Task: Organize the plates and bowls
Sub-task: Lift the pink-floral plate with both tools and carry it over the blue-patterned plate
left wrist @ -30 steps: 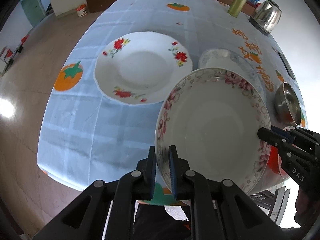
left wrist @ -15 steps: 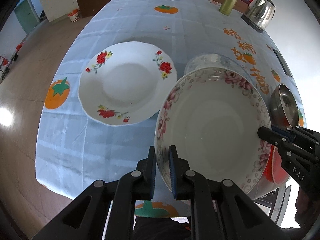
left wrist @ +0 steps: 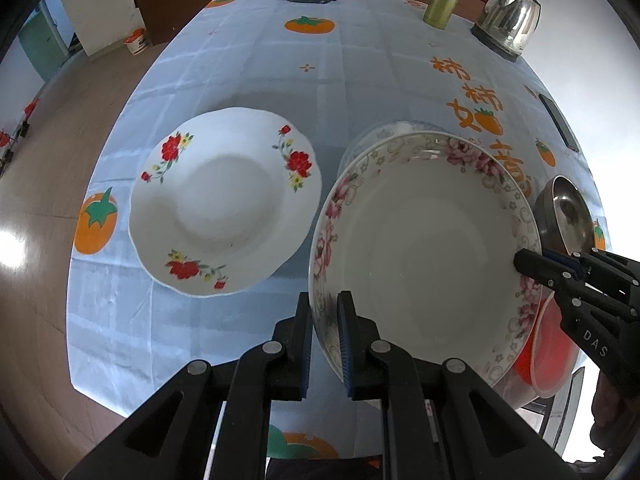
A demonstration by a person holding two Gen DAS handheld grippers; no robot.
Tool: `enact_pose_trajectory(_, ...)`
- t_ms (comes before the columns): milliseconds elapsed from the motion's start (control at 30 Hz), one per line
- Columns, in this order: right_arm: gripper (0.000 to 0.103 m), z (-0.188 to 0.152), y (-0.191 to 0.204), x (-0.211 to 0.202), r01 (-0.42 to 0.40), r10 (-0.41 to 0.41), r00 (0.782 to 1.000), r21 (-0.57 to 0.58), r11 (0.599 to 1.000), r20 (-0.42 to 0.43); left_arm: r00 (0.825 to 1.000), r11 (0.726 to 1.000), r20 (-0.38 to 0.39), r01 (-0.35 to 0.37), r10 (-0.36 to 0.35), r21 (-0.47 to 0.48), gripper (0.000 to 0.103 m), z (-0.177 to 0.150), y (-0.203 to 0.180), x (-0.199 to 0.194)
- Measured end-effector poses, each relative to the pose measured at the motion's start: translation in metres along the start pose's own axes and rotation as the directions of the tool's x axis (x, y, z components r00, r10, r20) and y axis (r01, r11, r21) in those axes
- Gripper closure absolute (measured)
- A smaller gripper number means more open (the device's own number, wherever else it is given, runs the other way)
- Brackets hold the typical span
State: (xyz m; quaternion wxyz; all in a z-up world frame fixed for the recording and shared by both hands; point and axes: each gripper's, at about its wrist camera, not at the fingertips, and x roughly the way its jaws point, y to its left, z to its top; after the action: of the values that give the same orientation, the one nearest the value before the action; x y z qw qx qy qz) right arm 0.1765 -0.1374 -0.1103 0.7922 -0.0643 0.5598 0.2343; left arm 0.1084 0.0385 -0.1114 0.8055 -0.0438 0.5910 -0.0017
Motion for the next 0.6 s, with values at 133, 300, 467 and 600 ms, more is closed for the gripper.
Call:
enact_pose_trajectory(133,0.092,0.003,-0.005,0.002,0.006,-0.006,1.0,0.005,1.0,-0.001,1.0,1.0,0.0,-0.001,0.001,0.003,0.09,0.003,-0.002,0.001)
enact_pose_trajectory(300,0.092,0.005,-0.009,0.004,0.012,-0.012,1.0,0.007,1.0,-0.001,1.0,1.0,0.0,-0.001,0.001,0.005,0.09,0.007,-0.005,0.003)
enact_pose_trajectory(467,0.092,0.006,-0.012,0.004,0.019,-0.019,1.0,0.007,1.0,-0.001,1.0,1.0,0.001,-0.001,0.001,0.004,0.09,0.011,-0.008,0.005)
enact_pose_trajectory(600,0.091,0.006,-0.013,0.004,0.022,-0.022,1.0,0.004,1.0,-0.004,1.0,1.0,0.004,-0.001,0.001,0.005,0.09,0.012,-0.009,0.005)
